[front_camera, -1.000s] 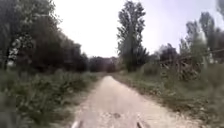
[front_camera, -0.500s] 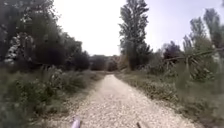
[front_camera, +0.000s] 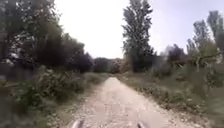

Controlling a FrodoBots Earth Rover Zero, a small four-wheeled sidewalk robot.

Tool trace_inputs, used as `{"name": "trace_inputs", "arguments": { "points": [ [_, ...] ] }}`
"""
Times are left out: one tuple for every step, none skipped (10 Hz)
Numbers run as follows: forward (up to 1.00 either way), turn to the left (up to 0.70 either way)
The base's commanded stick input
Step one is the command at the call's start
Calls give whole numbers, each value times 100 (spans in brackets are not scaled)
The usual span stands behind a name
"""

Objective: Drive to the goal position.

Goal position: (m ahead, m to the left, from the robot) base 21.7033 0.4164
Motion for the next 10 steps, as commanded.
{"name": "trace_inputs", "arguments": {
  "points": [
    [85, -34],
    [85, -13],
    [85, -11],
    [85, -32],
    [85, -25],
    [85, -2],
    [85, 0],
    [85, 0],
    [85, 0],
    [85, 0]
  ]
}}
